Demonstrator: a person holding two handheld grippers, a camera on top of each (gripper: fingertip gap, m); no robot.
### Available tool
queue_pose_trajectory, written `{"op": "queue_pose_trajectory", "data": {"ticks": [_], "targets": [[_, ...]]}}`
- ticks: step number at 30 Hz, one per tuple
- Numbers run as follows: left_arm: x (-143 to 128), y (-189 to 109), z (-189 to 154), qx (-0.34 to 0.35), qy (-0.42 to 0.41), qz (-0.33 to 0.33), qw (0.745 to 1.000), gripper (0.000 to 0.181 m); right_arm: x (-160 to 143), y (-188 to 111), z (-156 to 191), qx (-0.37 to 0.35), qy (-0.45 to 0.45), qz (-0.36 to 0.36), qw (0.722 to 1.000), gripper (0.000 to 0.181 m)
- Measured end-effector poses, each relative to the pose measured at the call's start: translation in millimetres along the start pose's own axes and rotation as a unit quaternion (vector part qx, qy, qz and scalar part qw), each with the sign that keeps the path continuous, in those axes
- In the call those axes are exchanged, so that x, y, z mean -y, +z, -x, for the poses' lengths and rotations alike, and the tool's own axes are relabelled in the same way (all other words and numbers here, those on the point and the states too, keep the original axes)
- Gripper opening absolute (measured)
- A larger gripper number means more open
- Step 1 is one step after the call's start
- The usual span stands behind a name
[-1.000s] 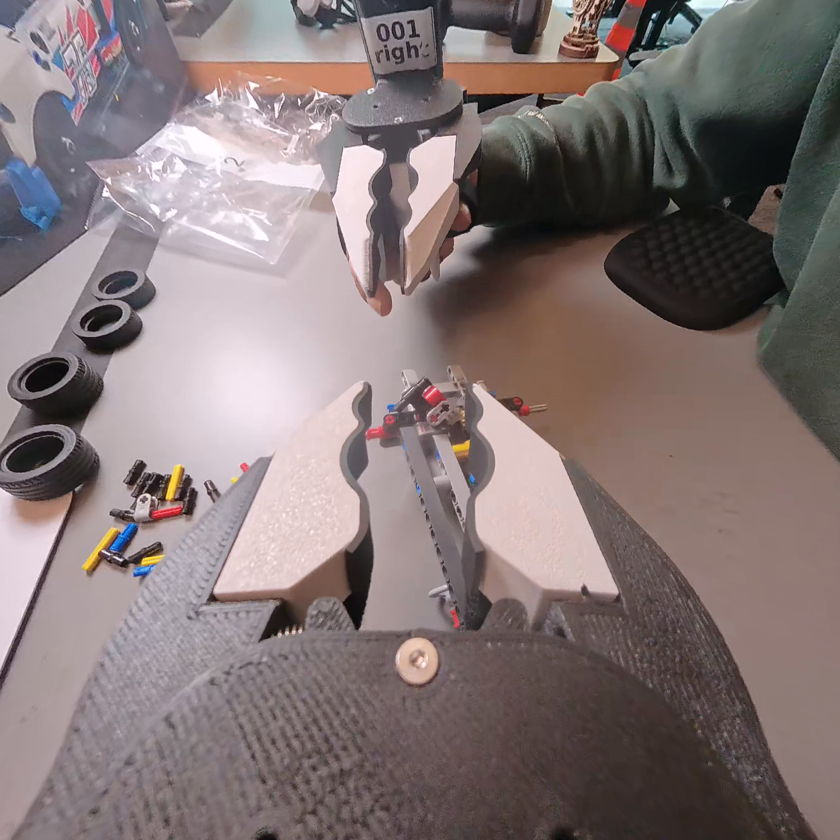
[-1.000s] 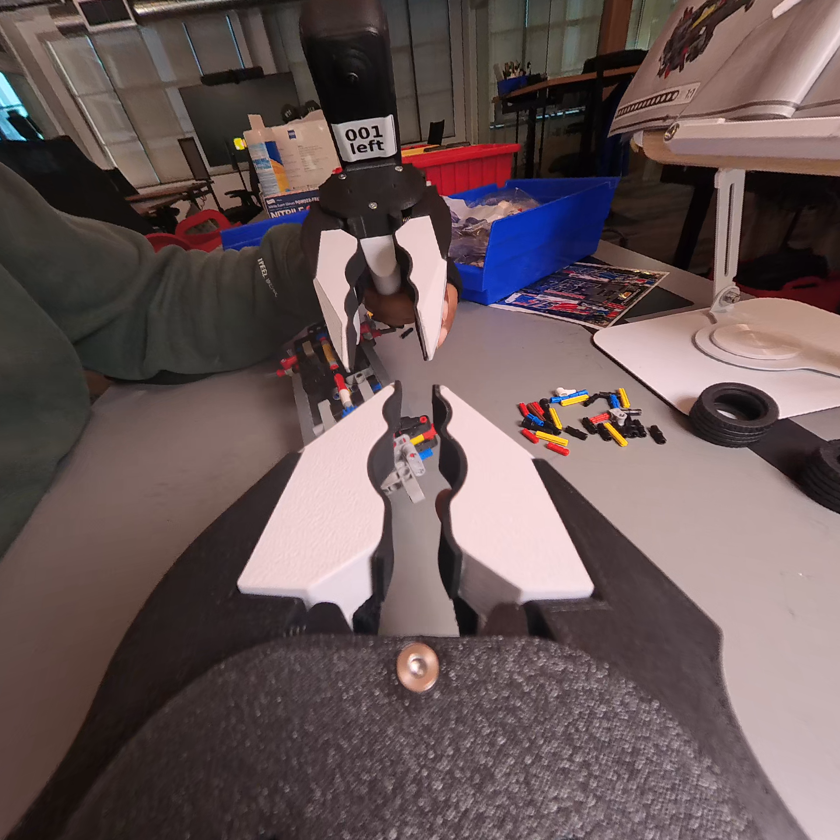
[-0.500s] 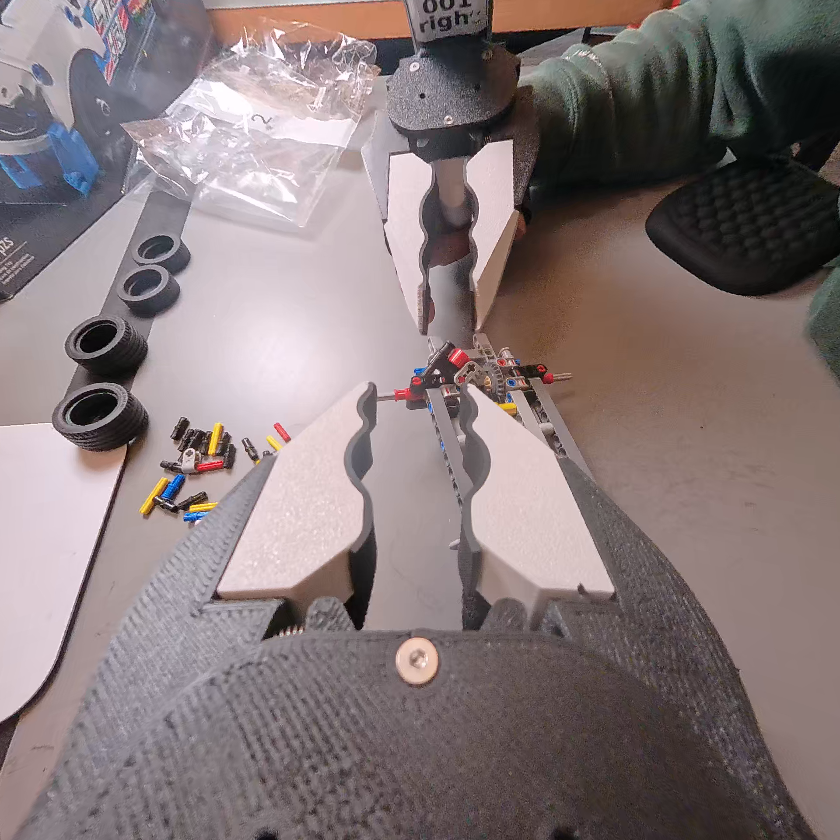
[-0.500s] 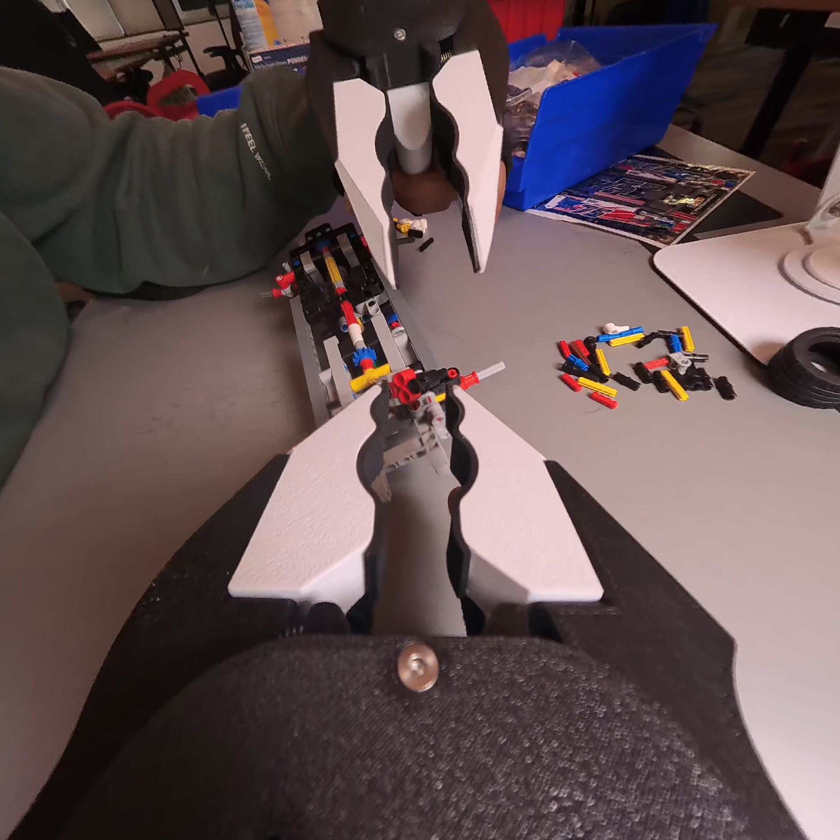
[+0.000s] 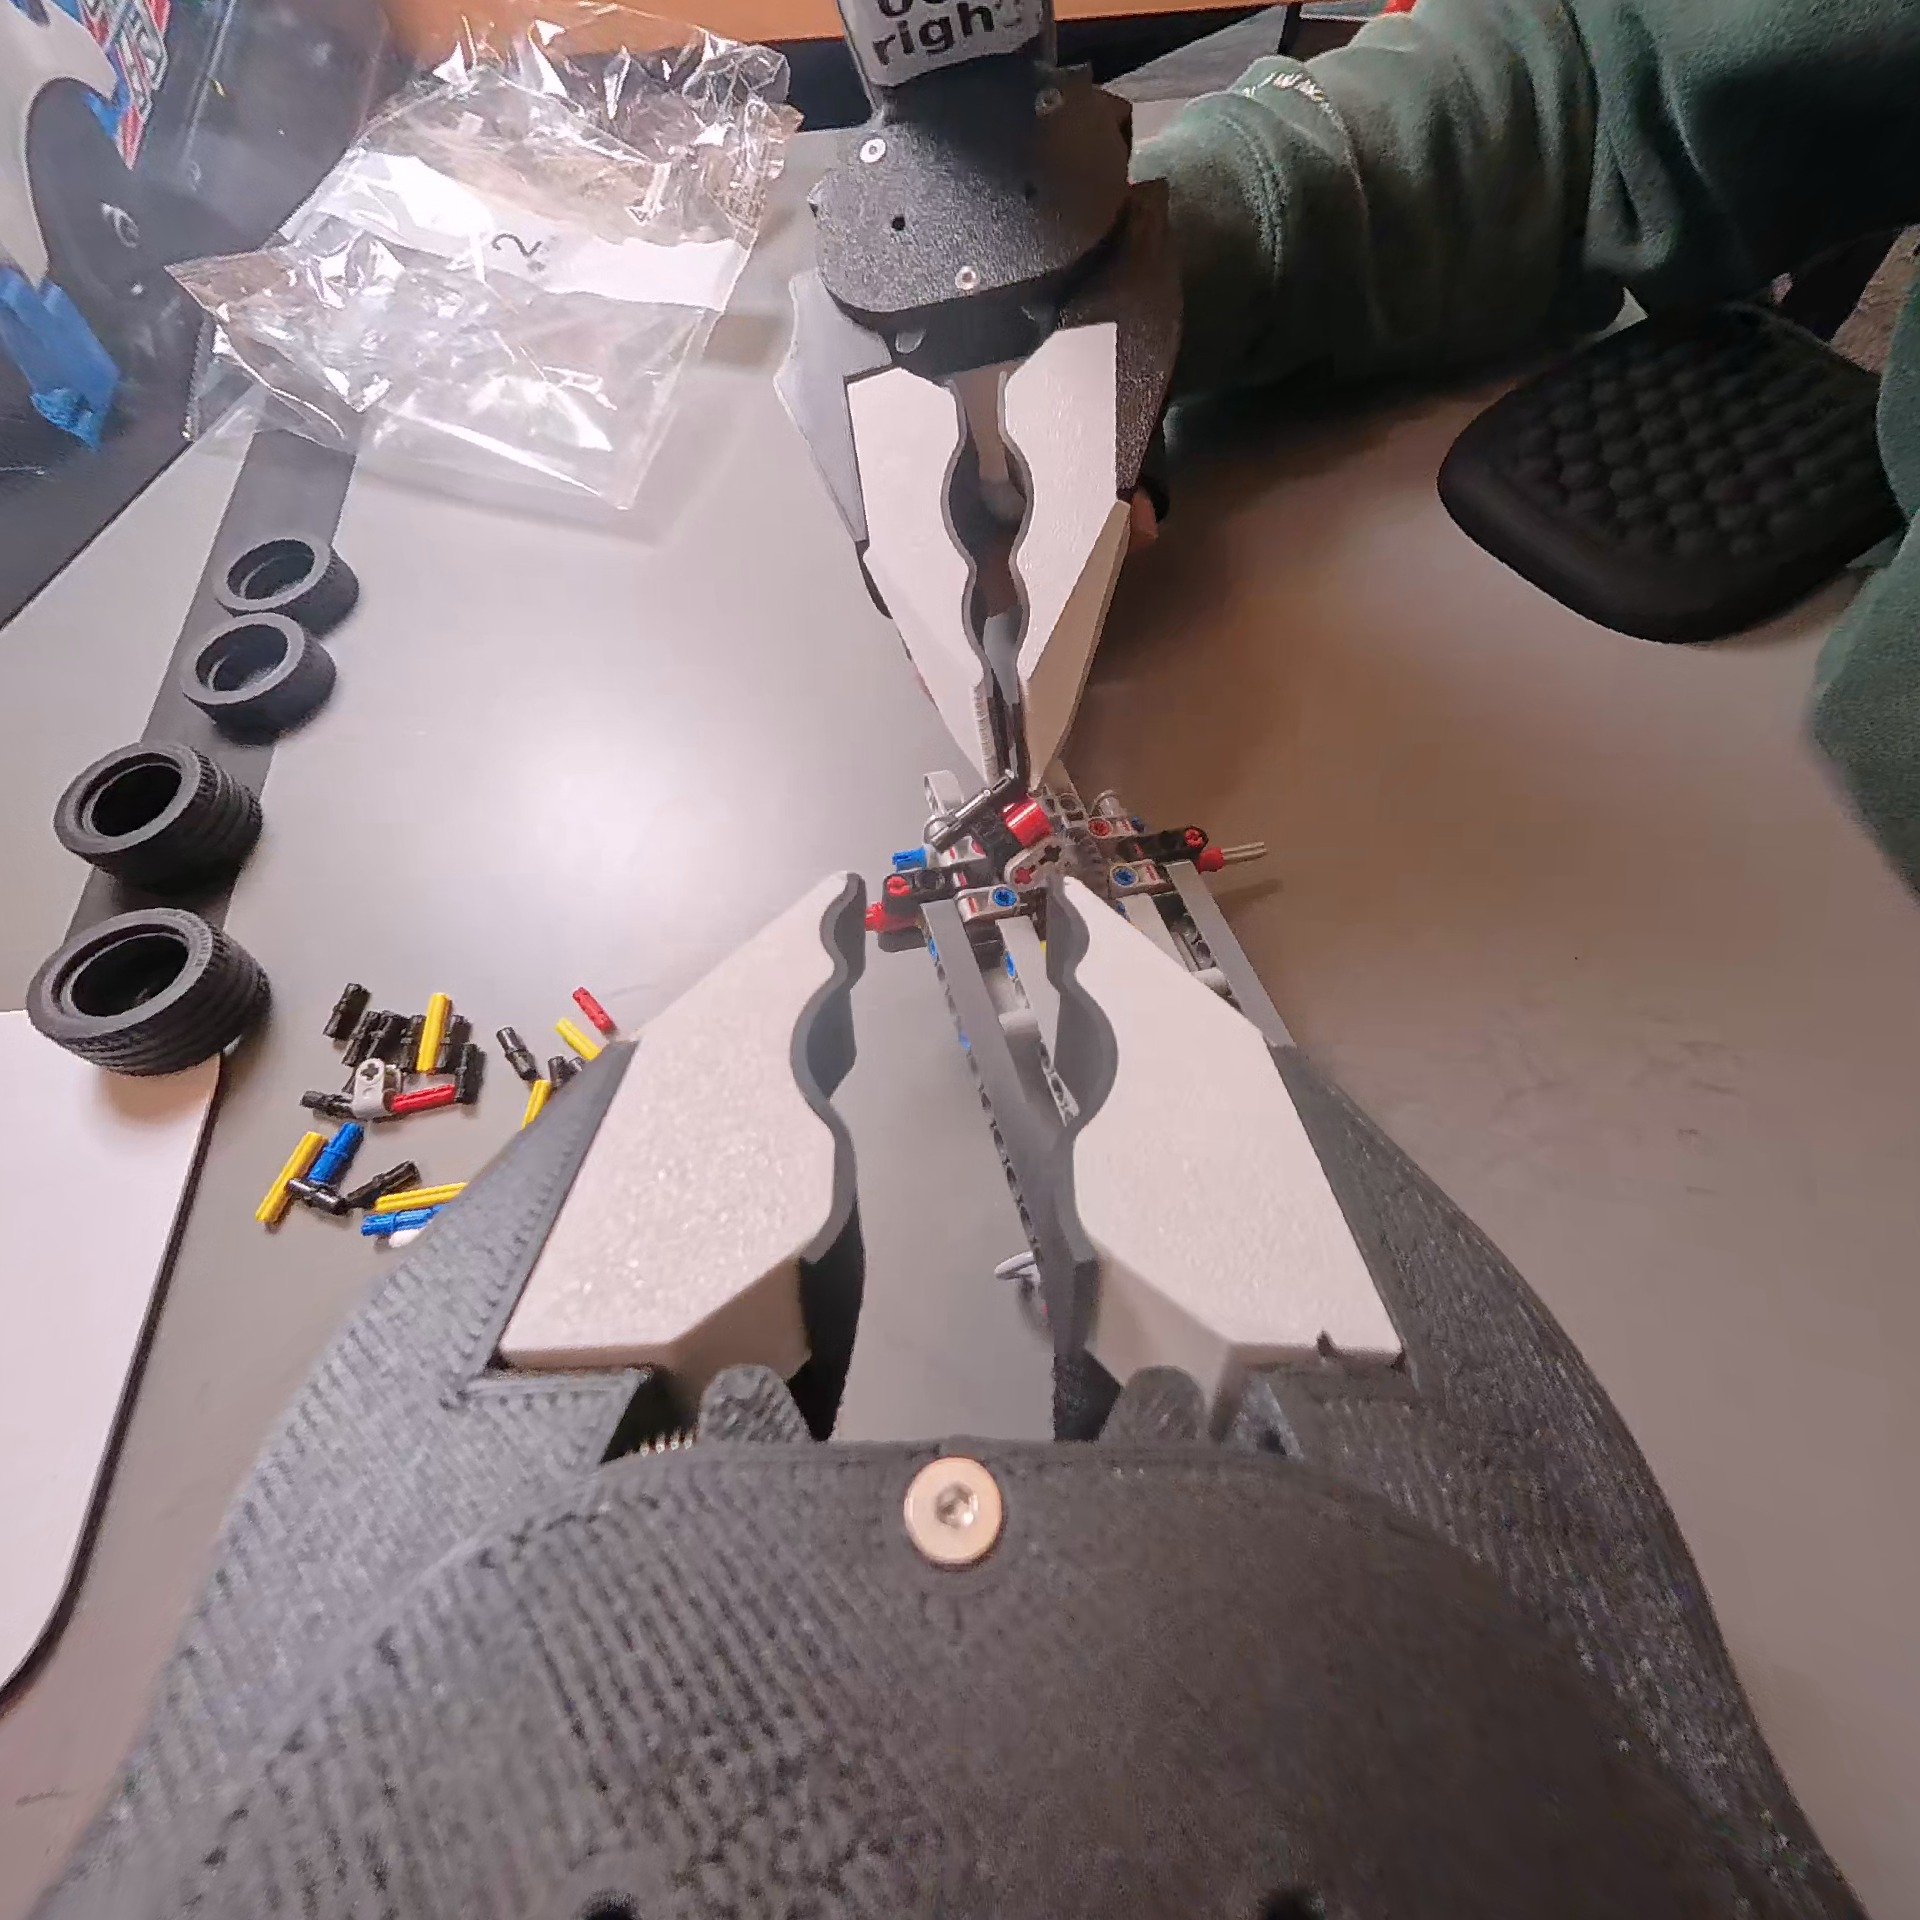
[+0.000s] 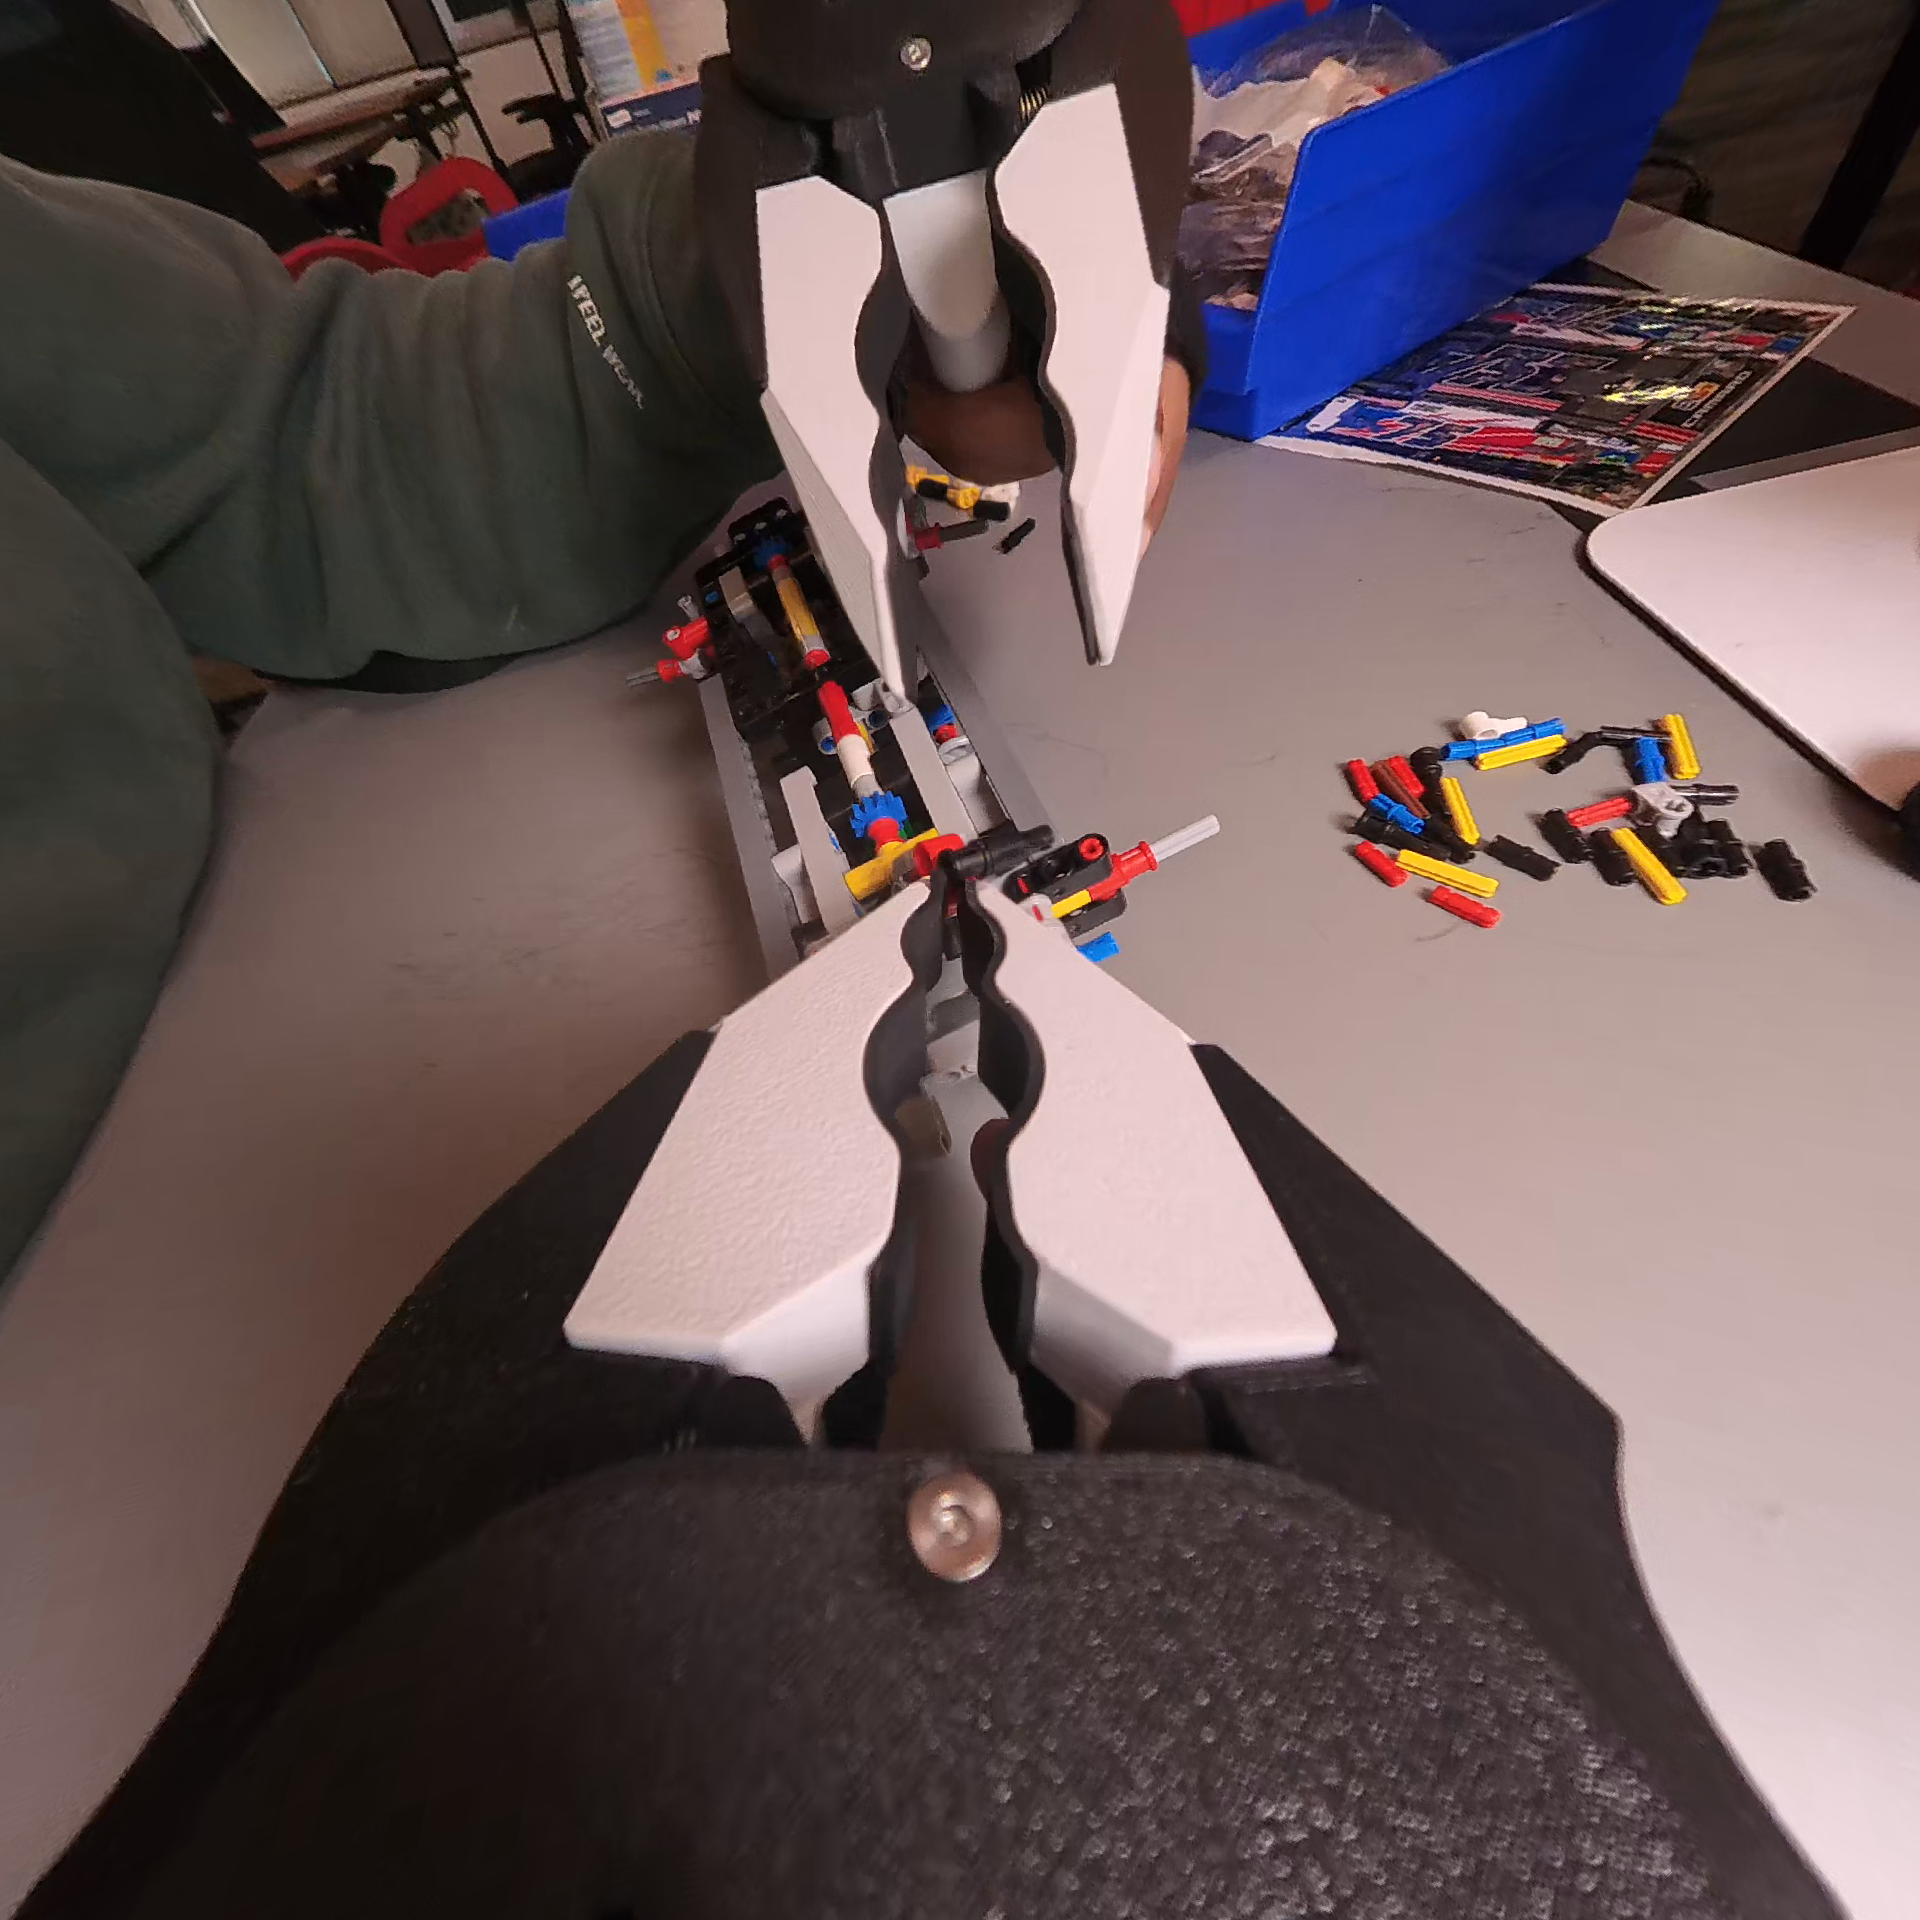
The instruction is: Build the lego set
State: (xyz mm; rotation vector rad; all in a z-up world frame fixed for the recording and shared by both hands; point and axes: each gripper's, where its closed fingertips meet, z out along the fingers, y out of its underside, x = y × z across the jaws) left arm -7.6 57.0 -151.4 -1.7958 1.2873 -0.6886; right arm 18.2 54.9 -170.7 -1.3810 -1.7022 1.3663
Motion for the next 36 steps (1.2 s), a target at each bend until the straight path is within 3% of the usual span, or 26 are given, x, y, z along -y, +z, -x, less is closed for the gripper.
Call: {"op": "queue_pose_trajectory", "data": {"ticks": [12, 21, 27, 36], "targets": [[27.3, 15.8, -18.7, -0.016, 0.025, -0.048, 0.998, 0.042, 36.3, -18.7, 12.0, 0.06, 0.051, -0.112, 0.991, 0.0], [29.8, 22.0, -19.7, -0.011, 0.031, -0.052, 0.998, 0.022, 35.4, -16.0, 17.7, 0.076, 0.054, -0.114, 0.989, 0.0], [35.8, 20.3, -21.0, -0.013, 0.032, -0.071, 0.997, 0.027, 39.0, -18.2, 23.8, 0.098, 0.063, -0.125, 0.985, 0.0], [39.6, 21.8, -22.3, -0.014, 0.034, -0.077, 0.996, 0.014, 42.4, -20.0, 27.0, 0.109, 0.07, -0.135, 0.982, 0.0]]}}
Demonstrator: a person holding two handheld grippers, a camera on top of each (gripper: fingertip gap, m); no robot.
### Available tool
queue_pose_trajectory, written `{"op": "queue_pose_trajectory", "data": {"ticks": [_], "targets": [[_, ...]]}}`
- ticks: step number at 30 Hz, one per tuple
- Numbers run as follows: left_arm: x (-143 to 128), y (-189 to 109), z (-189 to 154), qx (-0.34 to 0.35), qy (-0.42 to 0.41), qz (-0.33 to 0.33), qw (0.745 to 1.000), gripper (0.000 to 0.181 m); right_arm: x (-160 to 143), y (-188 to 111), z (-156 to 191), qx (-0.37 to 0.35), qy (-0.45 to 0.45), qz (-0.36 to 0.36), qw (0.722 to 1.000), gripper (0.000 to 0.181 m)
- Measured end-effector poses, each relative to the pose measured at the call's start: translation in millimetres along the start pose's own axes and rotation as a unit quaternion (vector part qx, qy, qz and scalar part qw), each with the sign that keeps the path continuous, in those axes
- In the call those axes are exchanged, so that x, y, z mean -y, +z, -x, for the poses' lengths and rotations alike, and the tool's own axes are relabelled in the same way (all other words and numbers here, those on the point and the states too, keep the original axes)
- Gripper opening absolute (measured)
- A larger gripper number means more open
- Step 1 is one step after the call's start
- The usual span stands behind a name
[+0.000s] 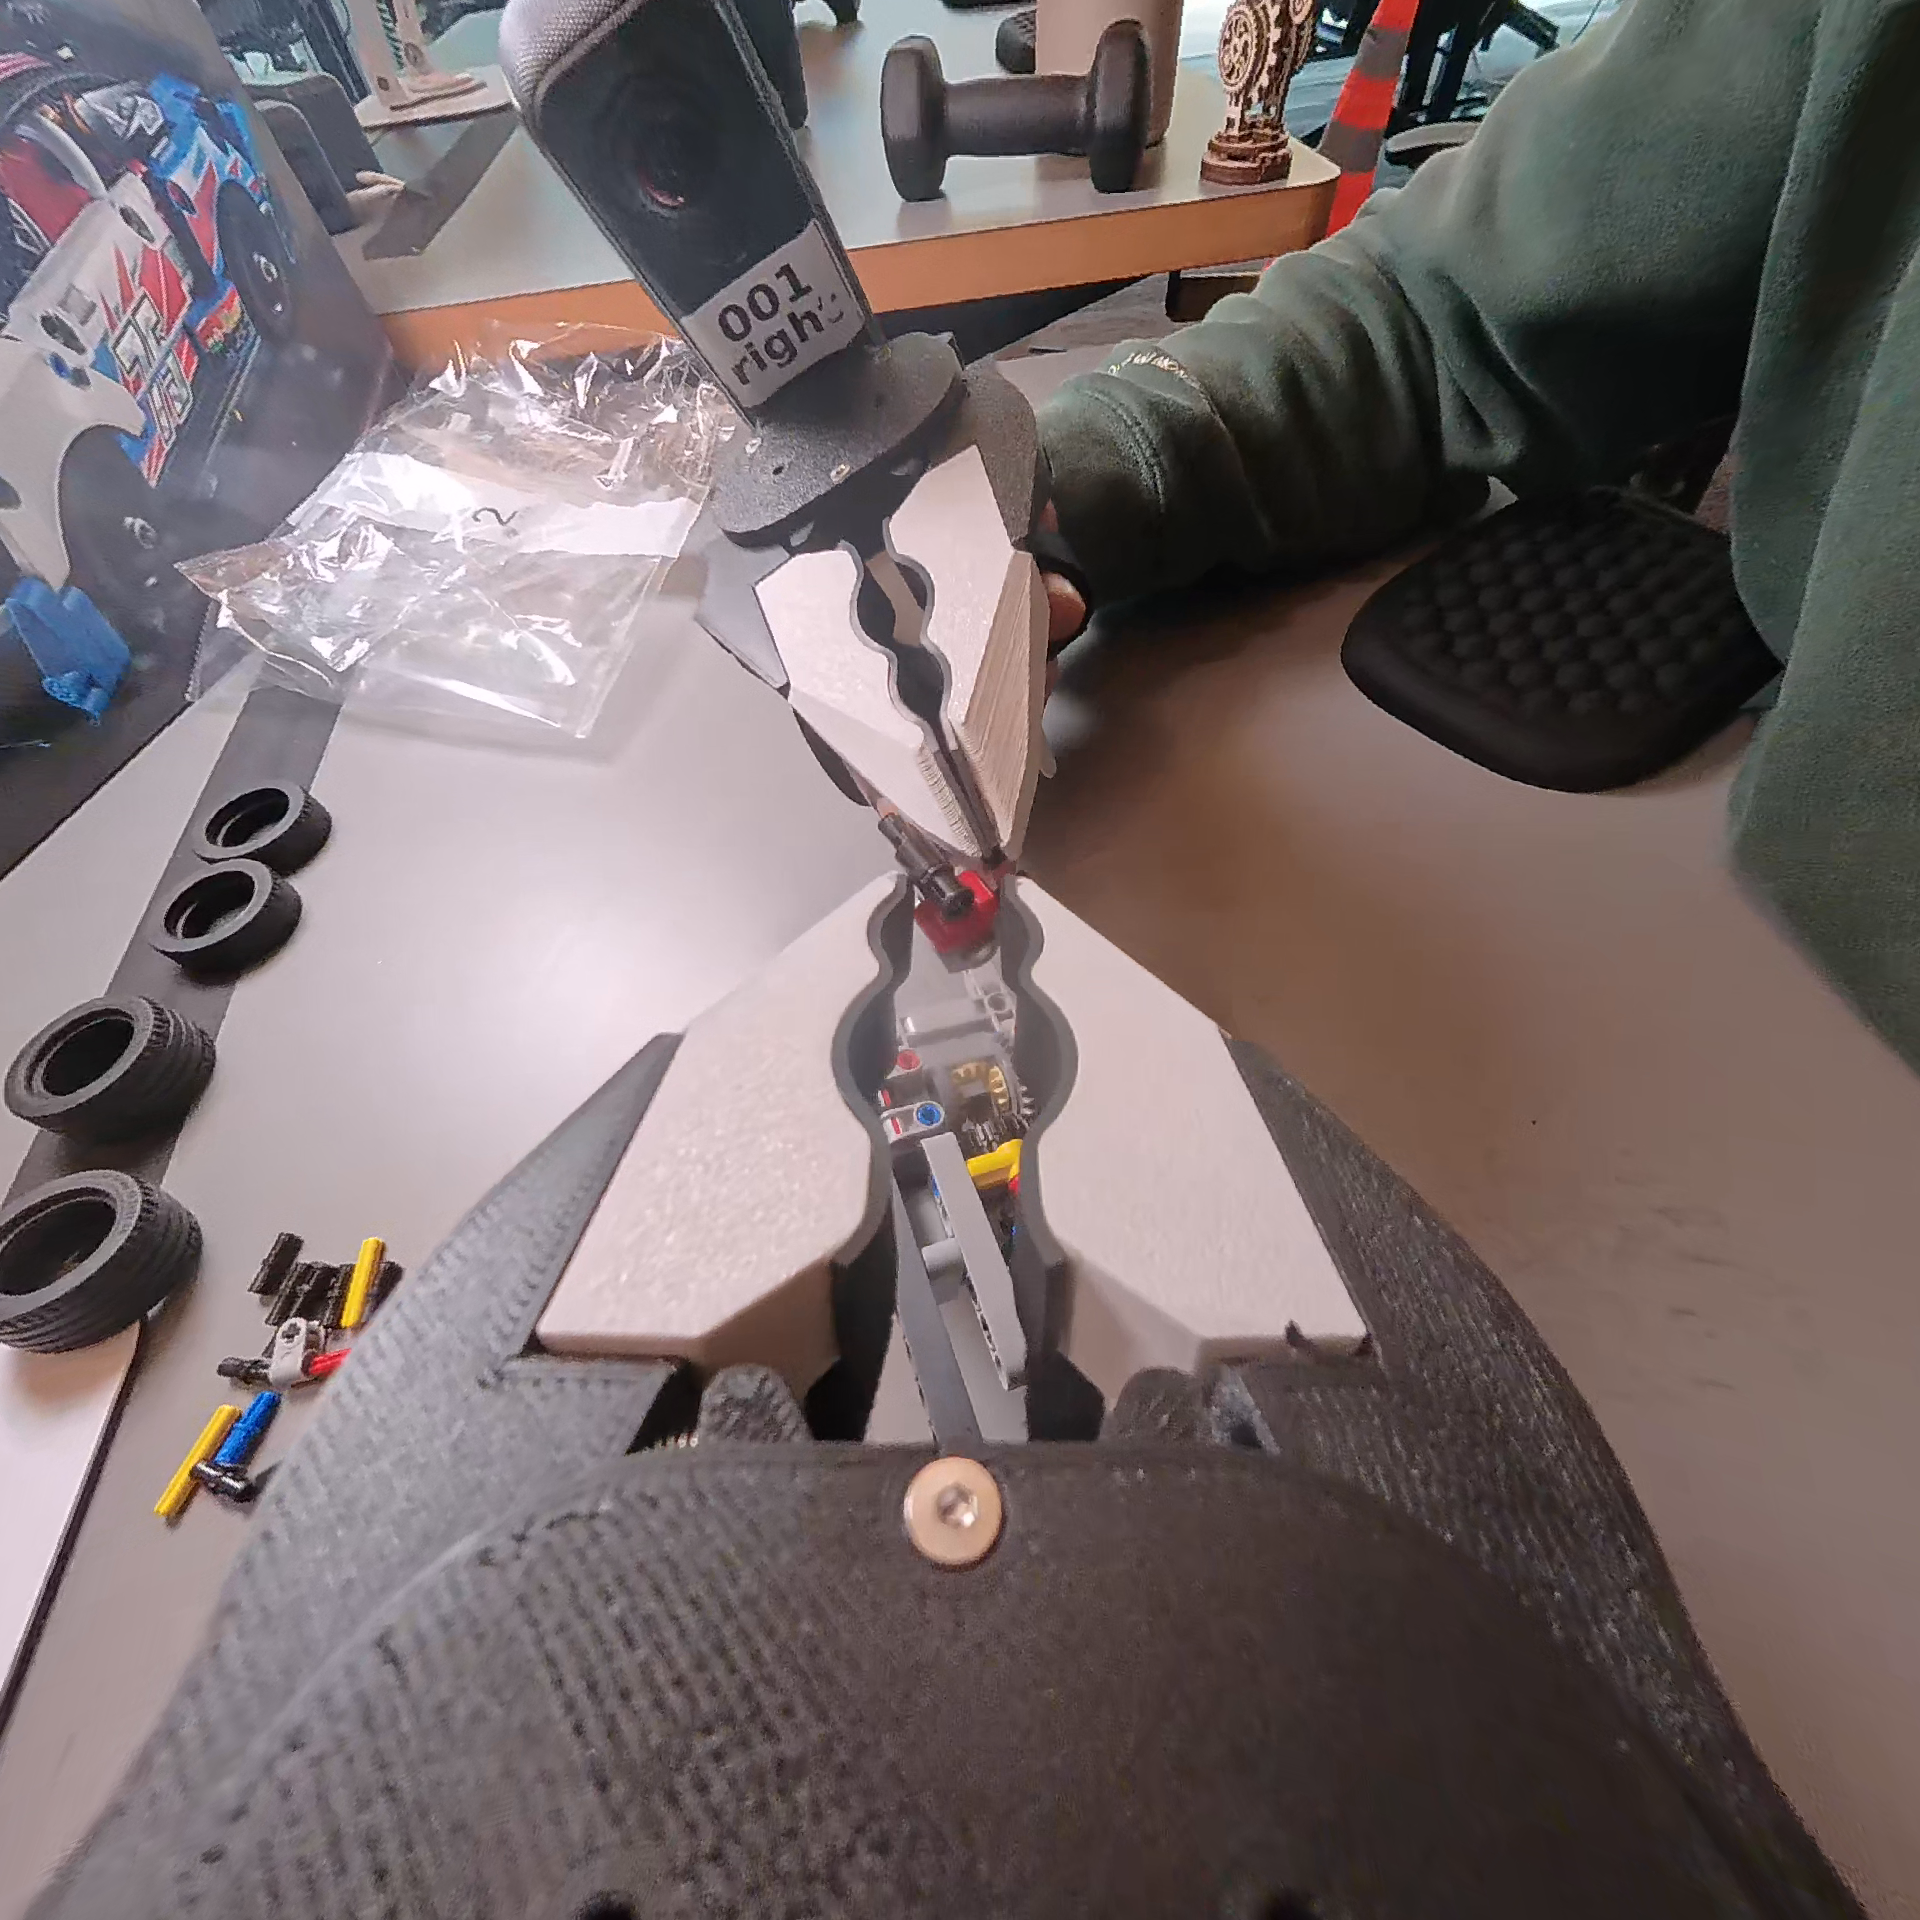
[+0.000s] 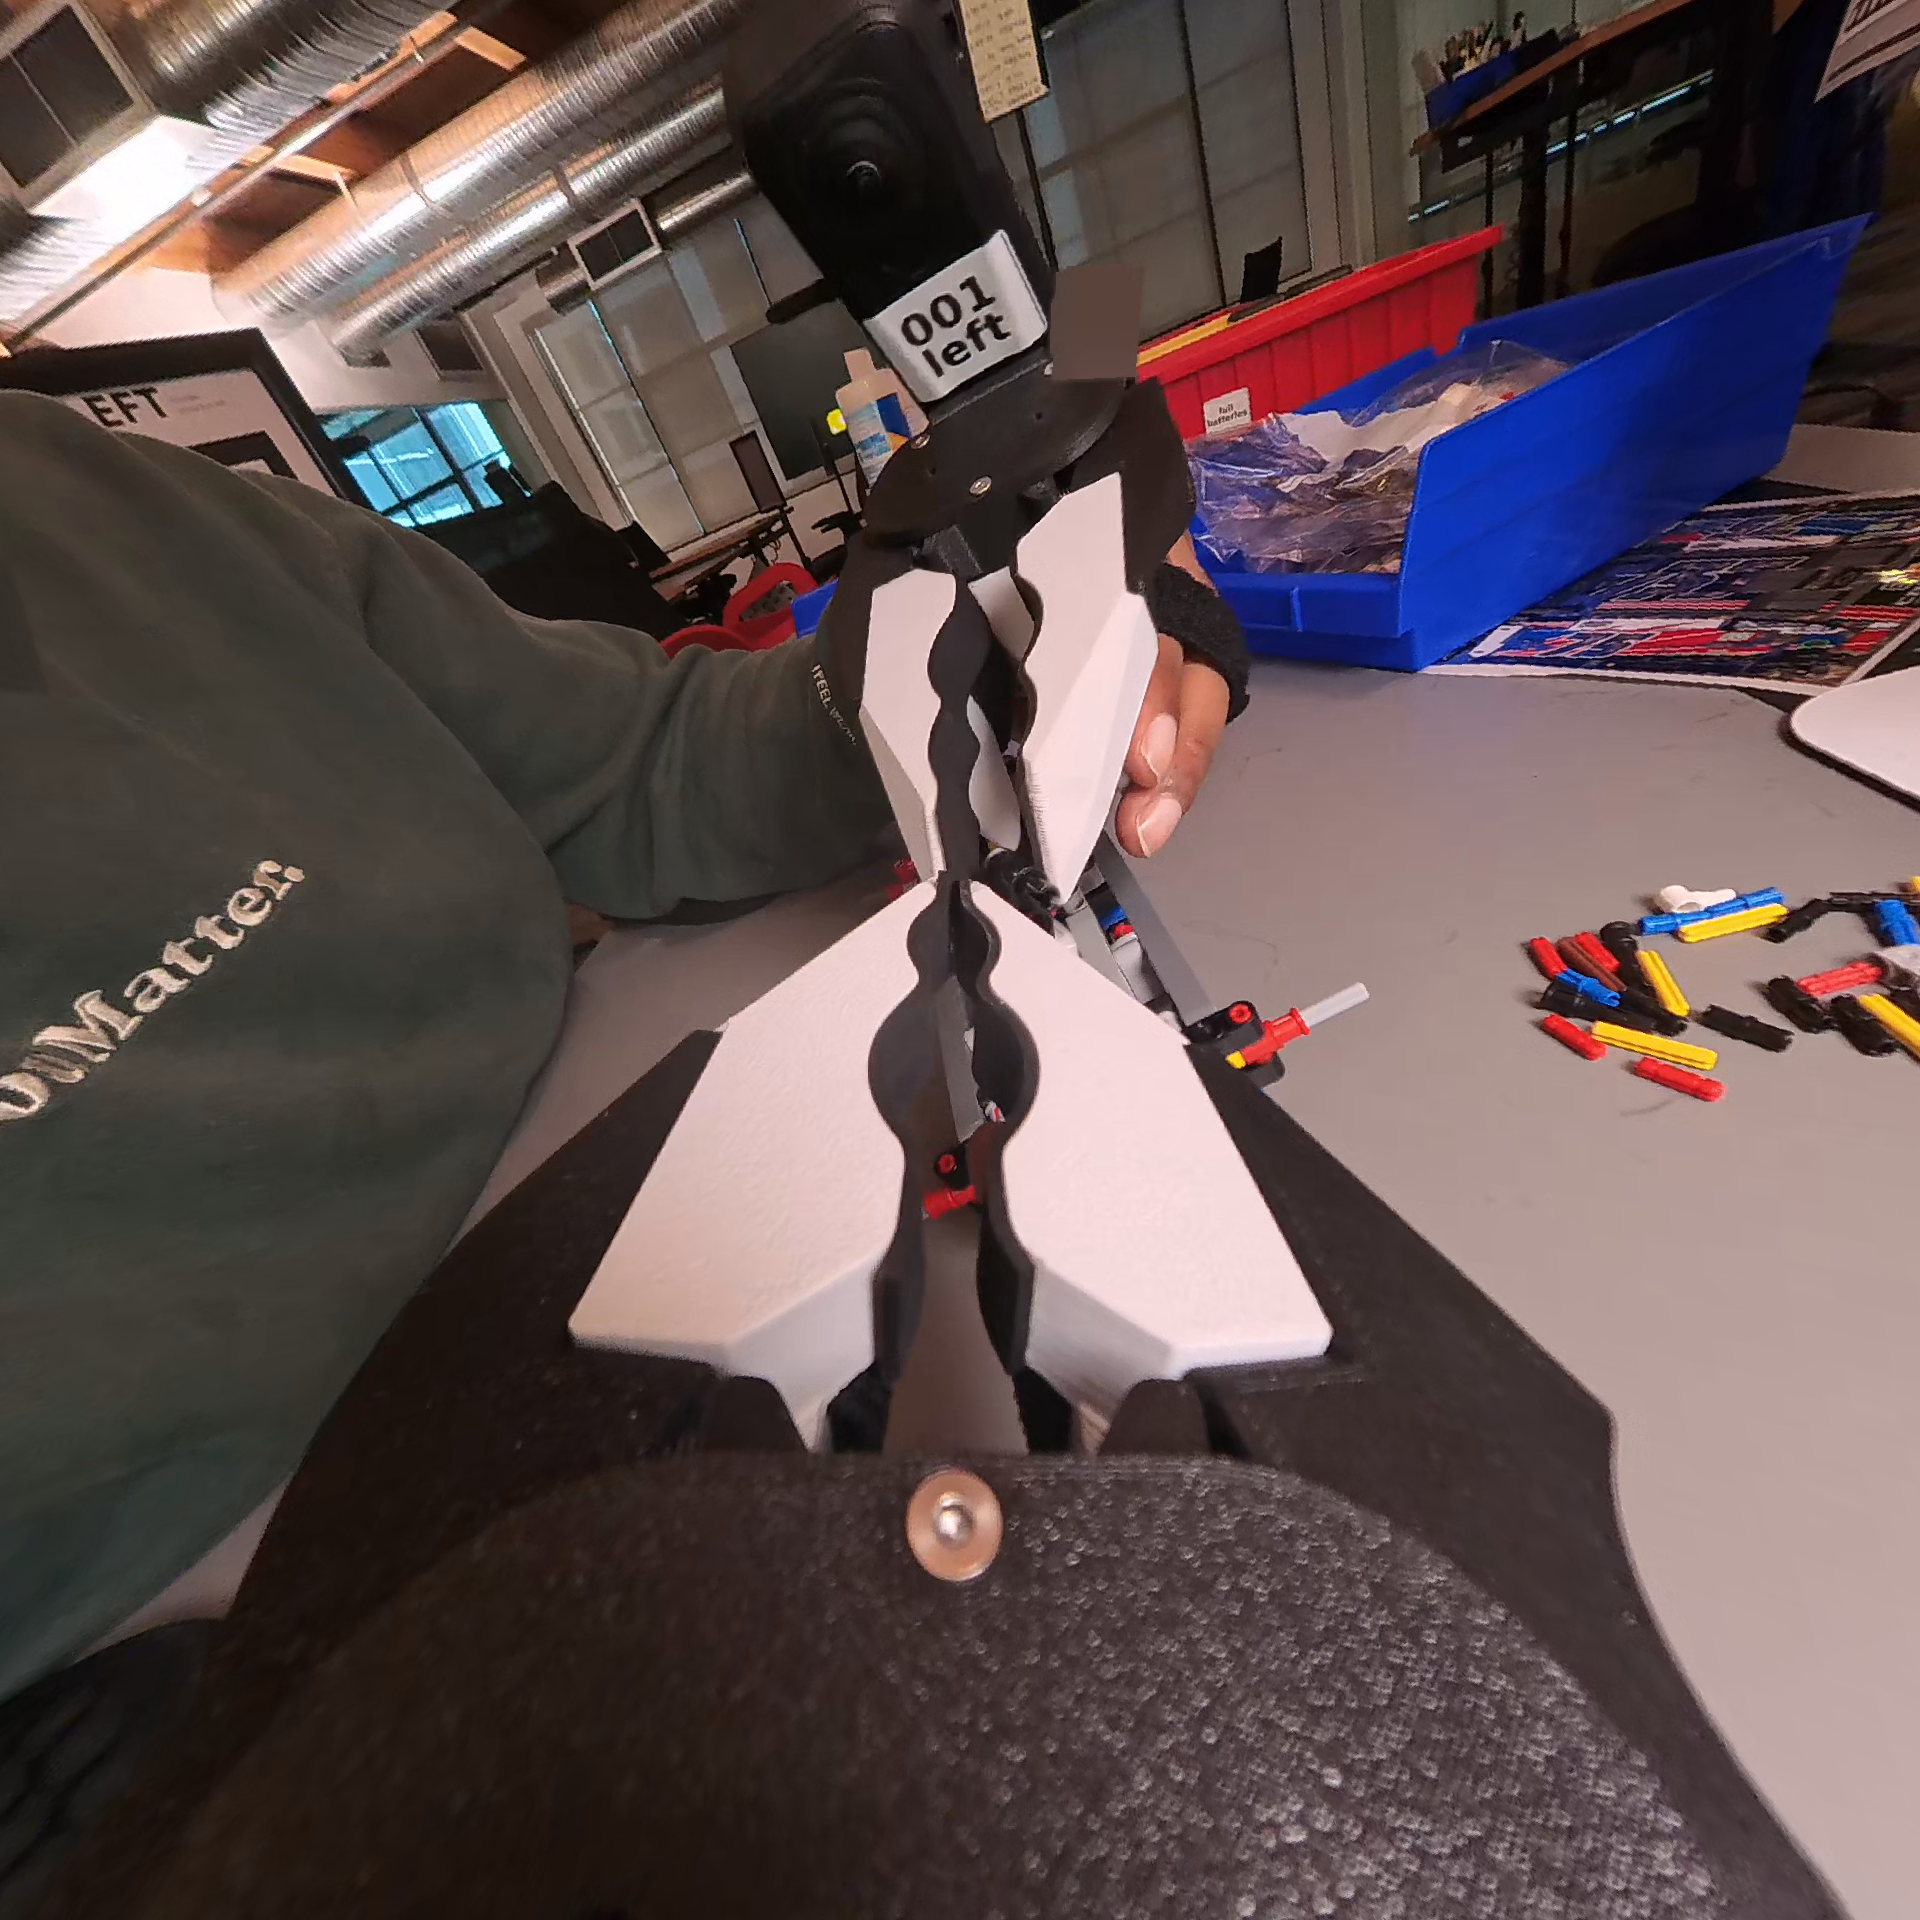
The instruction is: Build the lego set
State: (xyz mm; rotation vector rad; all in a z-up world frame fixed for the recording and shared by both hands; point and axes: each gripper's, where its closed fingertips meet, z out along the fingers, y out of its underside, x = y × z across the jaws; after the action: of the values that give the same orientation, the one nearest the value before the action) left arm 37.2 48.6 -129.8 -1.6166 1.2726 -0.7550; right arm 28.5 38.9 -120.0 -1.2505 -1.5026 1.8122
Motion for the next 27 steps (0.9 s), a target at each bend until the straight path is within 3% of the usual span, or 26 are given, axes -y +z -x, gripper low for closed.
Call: {"op": "queue_pose_trajectory", "data": {"ticks": [9, 13, 19, 27], "targets": [[1.5, -8.0, 13.5, 0.022, -0.022, -0.009, 0.999, 0.013, 14.6, -7.7, -6.5, -0.021, -0.002, -0.035, 0.999, 0.0], [5.7, -21.8, 28.9, 0.041, -0.062, -0.035, 0.997, 0.013, 31.7, -22.0, -20.0, -0.071, -0.033, -0.062, 0.995, 0.012], [-0.5, -26.4, 42.0, 0.034, -0.169, -0.047, 0.984, 0.014, 18.7, -22.3, -35.3, -0.144, -0.132, -0.009, 0.981, 0.014], [-2.7, -20.6, 40.2, -0.001, -0.273, -0.051, 0.961, 0.014, 2.1, -17.5, -43.9, -0.181, -0.193, 0.045, 0.963, 0.018]]}}
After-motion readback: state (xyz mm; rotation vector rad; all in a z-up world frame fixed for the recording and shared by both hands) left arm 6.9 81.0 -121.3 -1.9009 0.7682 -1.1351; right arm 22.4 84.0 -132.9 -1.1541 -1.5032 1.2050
